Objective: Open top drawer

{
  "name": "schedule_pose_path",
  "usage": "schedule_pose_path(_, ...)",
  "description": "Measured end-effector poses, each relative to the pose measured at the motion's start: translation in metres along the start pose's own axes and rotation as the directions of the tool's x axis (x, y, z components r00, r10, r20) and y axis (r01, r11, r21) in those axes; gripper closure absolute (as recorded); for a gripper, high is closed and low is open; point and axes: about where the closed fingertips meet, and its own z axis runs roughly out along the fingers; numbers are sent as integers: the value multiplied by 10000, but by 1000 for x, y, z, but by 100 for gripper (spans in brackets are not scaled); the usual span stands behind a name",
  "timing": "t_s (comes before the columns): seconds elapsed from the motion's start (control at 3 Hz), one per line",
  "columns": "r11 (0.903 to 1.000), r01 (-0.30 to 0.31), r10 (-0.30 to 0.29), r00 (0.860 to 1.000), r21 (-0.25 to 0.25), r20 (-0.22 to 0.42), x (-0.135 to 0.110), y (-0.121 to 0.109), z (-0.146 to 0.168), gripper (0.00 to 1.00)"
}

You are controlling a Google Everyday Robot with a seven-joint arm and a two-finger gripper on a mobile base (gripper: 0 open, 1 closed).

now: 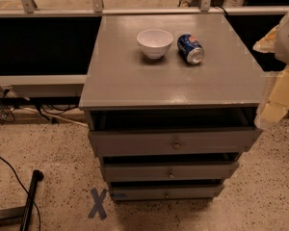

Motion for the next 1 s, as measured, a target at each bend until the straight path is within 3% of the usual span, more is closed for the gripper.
schedule_pose_path(0.67,9992,279,-279,9996,-298,1,-7,11,17,0)
schedule_pose_path(1.0,9957,812,-783,9949,-440,631,-25,46,33,0)
